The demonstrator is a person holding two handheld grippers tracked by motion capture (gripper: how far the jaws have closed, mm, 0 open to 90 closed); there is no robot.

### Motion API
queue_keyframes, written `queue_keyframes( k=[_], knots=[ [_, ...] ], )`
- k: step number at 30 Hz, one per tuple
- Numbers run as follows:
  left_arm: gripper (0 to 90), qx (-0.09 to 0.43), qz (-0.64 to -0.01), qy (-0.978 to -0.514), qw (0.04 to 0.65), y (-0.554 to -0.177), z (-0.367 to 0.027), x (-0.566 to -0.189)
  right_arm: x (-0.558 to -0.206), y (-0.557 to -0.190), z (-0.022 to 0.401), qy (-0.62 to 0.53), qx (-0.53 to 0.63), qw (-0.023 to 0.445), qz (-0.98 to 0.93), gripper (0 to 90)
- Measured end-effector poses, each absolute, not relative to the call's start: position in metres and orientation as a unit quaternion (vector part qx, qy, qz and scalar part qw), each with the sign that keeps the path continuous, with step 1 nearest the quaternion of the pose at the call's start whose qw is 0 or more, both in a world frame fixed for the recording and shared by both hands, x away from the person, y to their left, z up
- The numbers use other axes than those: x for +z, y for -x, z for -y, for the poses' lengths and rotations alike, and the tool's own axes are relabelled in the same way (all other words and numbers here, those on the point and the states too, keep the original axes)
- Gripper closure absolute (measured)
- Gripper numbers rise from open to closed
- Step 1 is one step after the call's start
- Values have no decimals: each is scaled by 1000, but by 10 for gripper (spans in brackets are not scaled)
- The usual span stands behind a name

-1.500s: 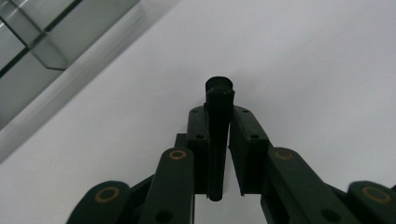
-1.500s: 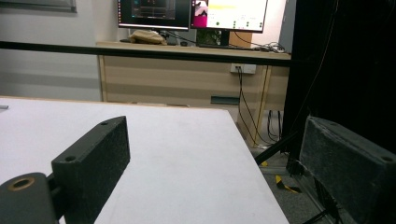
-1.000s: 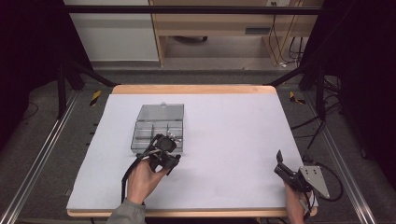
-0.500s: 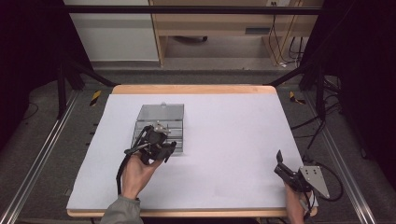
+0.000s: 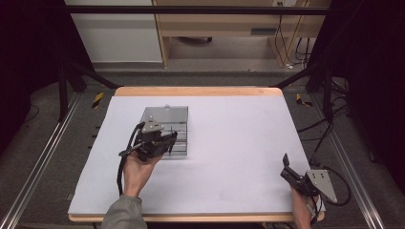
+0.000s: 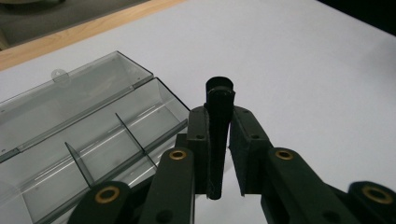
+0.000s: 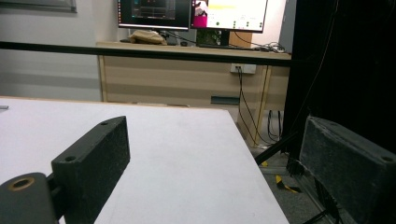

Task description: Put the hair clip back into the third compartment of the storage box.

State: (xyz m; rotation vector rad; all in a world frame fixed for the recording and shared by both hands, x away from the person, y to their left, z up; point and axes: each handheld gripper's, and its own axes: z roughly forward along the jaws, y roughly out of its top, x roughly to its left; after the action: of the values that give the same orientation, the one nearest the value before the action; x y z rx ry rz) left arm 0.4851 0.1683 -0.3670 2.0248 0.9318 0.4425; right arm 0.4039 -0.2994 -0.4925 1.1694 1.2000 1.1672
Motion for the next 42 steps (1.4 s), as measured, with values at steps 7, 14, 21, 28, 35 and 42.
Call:
queue_keyframes(
  k=[7,14,21,28,35,42],
  knots=[
    [775,187,-366,-788,458,-491,-178,-367,-492,-404,299,-488,487,523,-501,85],
    [775,191,-356,-772,490,-510,-186,-372,-492,-404,299,-487,487,524,-501,85],
    [776,191,-339,-789,476,-527,-182,-381,-492,-404,299,-488,487,523,-501,85],
    [775,194,-331,-802,459,-546,-178,-391,-492,-404,299,-488,487,523,-501,85],
    [776,189,-334,-816,432,-563,-174,-408,-492,-404,299,-488,488,522,-501,85],
    [776,195,-332,-831,401,-572,-167,-415,-492,-404,299,-489,488,522,-501,85]
  ],
)
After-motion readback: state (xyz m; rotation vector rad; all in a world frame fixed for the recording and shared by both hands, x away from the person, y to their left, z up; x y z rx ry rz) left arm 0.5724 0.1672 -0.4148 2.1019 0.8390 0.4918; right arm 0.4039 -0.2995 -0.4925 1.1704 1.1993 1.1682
